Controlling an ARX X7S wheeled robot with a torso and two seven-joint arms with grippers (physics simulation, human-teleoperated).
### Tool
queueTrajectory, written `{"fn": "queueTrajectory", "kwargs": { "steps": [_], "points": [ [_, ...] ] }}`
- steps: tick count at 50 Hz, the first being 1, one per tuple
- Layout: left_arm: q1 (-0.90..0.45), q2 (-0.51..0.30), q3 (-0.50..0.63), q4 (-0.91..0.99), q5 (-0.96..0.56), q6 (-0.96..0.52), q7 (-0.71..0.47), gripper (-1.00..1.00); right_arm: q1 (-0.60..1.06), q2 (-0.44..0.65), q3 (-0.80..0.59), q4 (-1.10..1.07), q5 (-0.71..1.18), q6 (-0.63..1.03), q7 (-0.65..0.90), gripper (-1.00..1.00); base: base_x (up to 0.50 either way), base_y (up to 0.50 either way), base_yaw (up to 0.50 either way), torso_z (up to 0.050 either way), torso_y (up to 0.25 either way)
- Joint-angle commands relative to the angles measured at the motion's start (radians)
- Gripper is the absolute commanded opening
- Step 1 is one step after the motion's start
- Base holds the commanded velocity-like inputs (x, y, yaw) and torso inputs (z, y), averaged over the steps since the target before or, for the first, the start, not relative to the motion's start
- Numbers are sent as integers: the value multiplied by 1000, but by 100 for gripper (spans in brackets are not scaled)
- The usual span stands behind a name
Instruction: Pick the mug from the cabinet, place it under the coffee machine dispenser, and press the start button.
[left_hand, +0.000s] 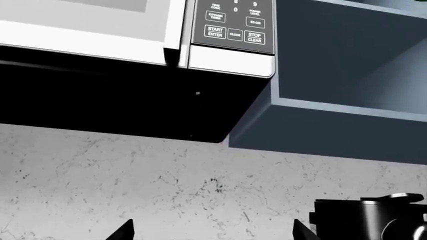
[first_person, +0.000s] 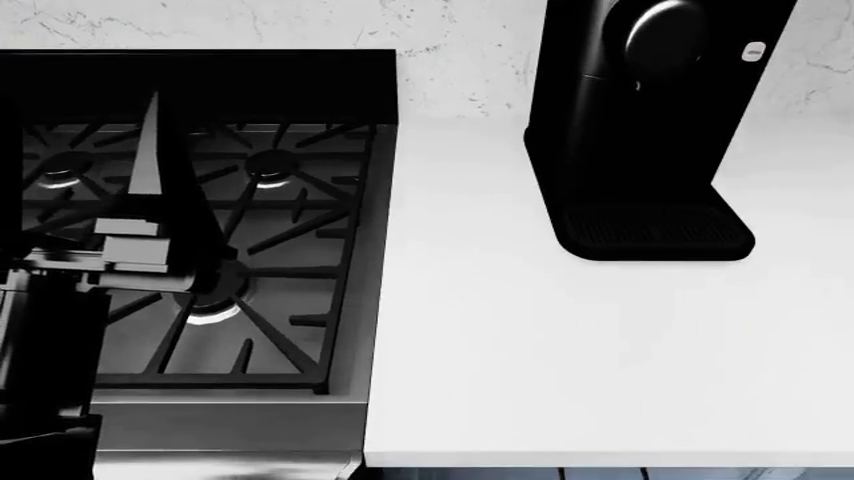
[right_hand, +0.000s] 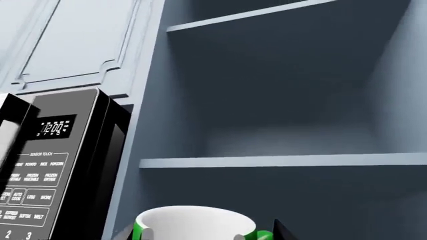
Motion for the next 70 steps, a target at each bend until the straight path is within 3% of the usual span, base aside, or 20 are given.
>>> {"fn": "queueTrajectory", "kwargs": {
  "steps": [1,8,23,39,58,70],
  "points": [
    [5,-1,6,-2,2,6,-2,100,-80,12,30,-399,37,290,-28,-100,0,0,0,0,0],
    [5,-1,12,-3,3,8,-3,100,-139,7,73,-648,100,486,-9,-100,0,0,0,0,0],
    [-6,-3,33,-6,5,3,-4,100,-288,16,115,-945,179,735,13,-100,0,0,0,0,0],
    [-4,-7,49,-10,12,3,-7,100,-564,1,115,-1156,234,762,8,-100,0,0,0,0,0],
    [-5,-11,64,-12,20,2,-15,100,-665,55,152,-1346,352,914,-32,-100,0,0,0,0,1],
    [-23,-11,81,-13,19,-6,-19,100,-702,193,178,-1361,627,923,164,-100,0,0,0,0,0]
  ]
}}
